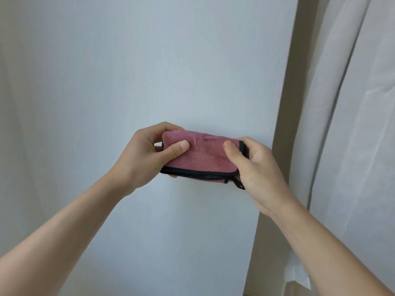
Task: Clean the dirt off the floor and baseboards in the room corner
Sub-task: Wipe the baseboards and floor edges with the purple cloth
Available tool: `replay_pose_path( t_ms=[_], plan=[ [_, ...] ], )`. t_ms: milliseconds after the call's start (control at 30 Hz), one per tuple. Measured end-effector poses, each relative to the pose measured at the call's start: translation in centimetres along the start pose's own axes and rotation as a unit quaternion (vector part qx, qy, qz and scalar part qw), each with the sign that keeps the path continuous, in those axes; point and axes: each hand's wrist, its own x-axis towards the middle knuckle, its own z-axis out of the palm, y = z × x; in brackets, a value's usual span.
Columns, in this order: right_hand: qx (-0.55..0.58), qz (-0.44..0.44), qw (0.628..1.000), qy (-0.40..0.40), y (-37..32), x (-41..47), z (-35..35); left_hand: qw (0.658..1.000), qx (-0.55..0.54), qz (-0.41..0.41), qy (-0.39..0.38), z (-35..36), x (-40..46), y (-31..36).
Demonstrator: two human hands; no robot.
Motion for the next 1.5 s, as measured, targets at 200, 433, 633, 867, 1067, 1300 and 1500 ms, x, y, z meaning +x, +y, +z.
replay_pose_path(
  t_ms=[200,433,633,867,1067,1300,1500],
  plan=[
    [-0.069,-0.132,0.988,-0.029,1.7,-1.7,8.8,0.993,0.035,-0.078,0.081,-6.3,-7.1,-2.5],
    [0.065,-0.033,0.966,-0.247,1.1,-6.3,24.0,0.941,0.023,-0.214,0.263,-16.7,-20.6,-4.0],
    [0.157,0.016,0.886,-0.435,0.0,-13.5,37.2,0.83,0.055,-0.284,0.477,-21.8,-34.2,-2.5],
    [0.237,-0.098,0.821,-0.51,-7.8,-22.7,47.2,0.716,0.327,-0.248,0.564,-25.9,-44.5,8.9],
    [0.218,-0.234,0.745,-0.586,-18.2,-34.2,55.8,0.472,0.616,-0.383,0.501,-32.4,-54.3,16.3],
    [0.041,-0.442,0.768,-0.461,-13.3,-38.3,58.0,0.387,0.726,-0.479,0.305,-31.7,-60.3,11.0],
    [-0.001,-0.419,0.773,-0.476,-14.2,-39.3,58.5,0.354,0.764,-0.435,0.319,-32.1,-60.3,10.4]
  ],
)
